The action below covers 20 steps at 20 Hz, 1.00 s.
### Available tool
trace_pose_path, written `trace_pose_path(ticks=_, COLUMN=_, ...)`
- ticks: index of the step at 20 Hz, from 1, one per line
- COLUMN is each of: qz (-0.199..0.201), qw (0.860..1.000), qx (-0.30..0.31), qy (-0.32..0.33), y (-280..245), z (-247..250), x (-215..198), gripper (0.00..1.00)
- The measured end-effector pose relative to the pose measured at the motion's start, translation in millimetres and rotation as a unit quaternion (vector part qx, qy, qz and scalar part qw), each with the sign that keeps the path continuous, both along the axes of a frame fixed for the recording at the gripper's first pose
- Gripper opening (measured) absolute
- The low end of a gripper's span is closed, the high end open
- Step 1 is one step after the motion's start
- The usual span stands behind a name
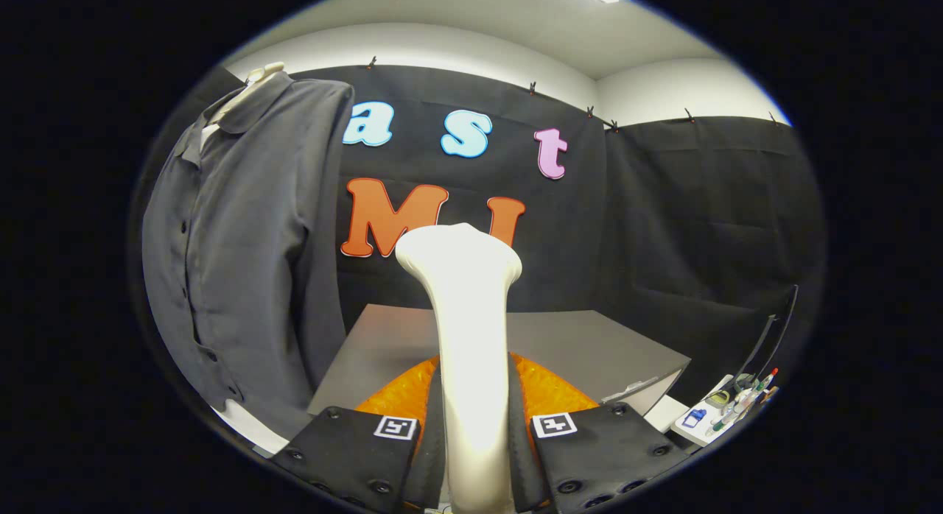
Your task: Iron the clothes twice with a garment steamer, once on the left side and once on the right side.
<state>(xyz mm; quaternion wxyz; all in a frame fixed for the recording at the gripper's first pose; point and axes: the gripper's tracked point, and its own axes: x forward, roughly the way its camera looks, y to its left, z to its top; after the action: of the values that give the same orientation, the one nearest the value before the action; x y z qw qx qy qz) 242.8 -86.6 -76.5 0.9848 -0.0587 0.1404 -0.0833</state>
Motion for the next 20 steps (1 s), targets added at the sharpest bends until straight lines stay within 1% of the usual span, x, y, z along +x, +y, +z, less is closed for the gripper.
trace_pose_path(ticks=2, qz=0.005, qw=1.0, qx=0.002, qy=-0.025, y=21, z=20, x=-28, gripper=0.43)
trace_pose_path(ticks=4, qz=0.007, qw=0.999, qx=0.004, qy=-0.037, y=38, z=27, x=-54, gripper=0.43)
trace_pose_path(ticks=7, qz=0.013, qw=0.999, qx=-0.013, qy=-0.049, y=65, z=38, x=-77, gripper=0.43)
trace_pose_path(ticks=11, qz=0.026, qw=0.996, qx=-0.018, qy=-0.078, y=99, z=50, x=-102, gripper=0.43)
trace_pose_path(ticks=16, qz=0.069, qw=0.992, qx=-0.01, qy=-0.108, y=143, z=72, x=-121, gripper=0.43)
trace_pose_path(ticks=18, qz=0.078, qw=0.991, qx=0.006, qy=-0.113, y=161, z=78, x=-119, gripper=0.43)
trace_pose_path(ticks=20, qz=0.104, qw=0.988, qx=0.015, qy=-0.117, y=191, z=85, x=-111, gripper=0.43)
